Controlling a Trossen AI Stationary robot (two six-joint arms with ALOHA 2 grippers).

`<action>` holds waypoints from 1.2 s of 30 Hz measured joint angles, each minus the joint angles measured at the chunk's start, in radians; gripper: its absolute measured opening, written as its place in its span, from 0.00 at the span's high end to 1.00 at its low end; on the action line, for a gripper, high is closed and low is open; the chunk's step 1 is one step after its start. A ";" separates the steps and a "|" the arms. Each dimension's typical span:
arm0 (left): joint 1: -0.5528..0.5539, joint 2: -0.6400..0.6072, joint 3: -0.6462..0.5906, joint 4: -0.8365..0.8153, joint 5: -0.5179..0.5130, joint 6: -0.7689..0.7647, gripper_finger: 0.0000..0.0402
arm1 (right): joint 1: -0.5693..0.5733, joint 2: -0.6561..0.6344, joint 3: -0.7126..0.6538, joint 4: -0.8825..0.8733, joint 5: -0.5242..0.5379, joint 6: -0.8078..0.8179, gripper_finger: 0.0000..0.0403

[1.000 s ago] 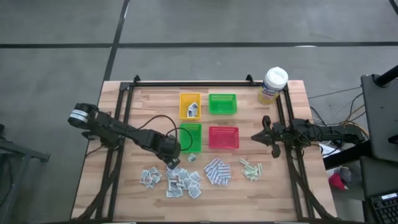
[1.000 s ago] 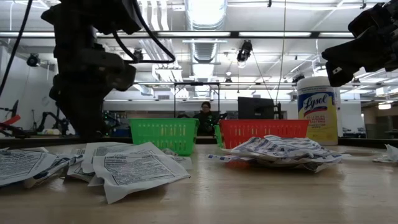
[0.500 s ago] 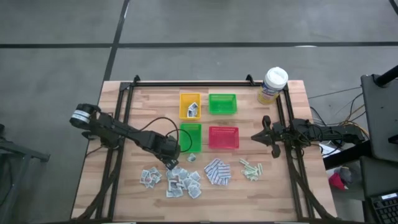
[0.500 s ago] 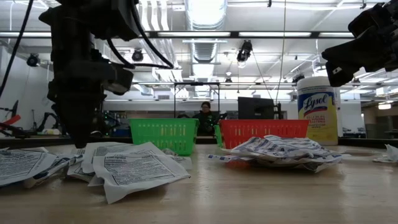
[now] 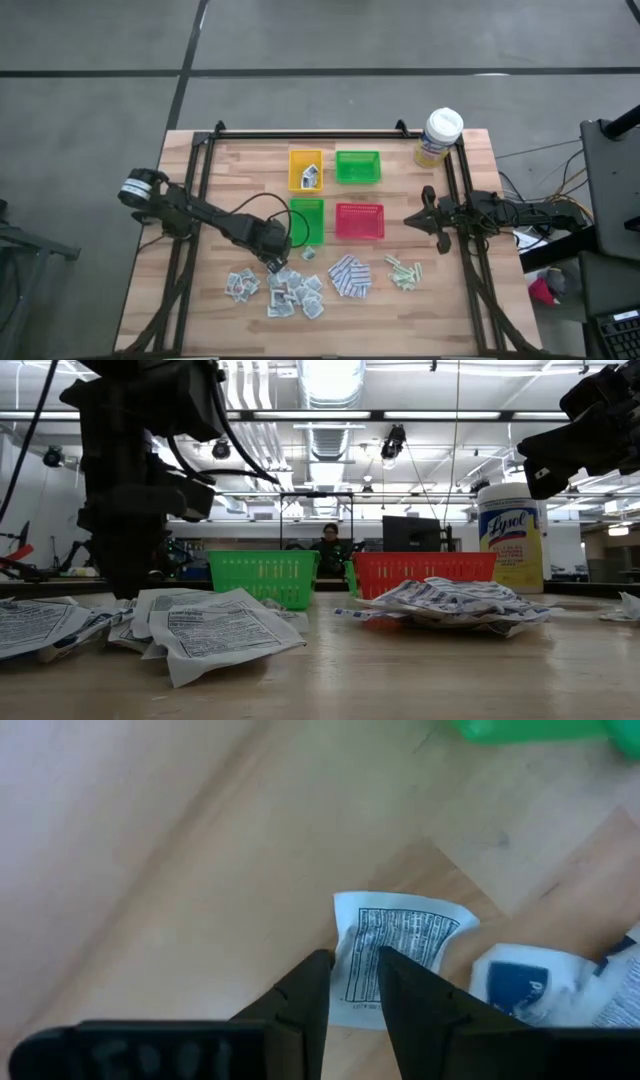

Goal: Pick & Place First Aid Supplies
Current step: Put the blue alcohol pad into the yellow bin

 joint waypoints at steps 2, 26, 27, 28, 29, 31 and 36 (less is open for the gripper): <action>0.003 0.001 0.000 -0.024 -0.045 0.002 0.76 | 0.000 0.000 0.000 0.000 0.000 0.000 0.93; 0.007 0.001 -0.001 -0.056 -0.067 0.026 0.99 | 0.000 0.000 0.000 0.000 0.000 0.000 0.93; 0.007 0.001 -0.001 -0.056 -0.067 0.030 0.99 | 0.000 0.000 0.000 0.000 0.000 0.000 0.93; 0.007 0.001 -0.001 -0.056 -0.067 0.031 0.99 | 0.000 0.000 0.000 0.000 0.000 0.000 0.93; 0.007 0.001 -0.001 -0.056 -0.067 0.031 0.99 | 0.000 0.000 0.000 0.000 0.000 0.000 0.93; 0.007 0.001 -0.001 -0.055 -0.067 0.031 1.00 | 0.000 0.000 0.000 0.000 0.000 0.000 0.93; 0.007 0.001 0.003 -0.064 -0.066 0.034 1.00 | 0.000 0.000 0.000 0.000 0.000 0.000 0.93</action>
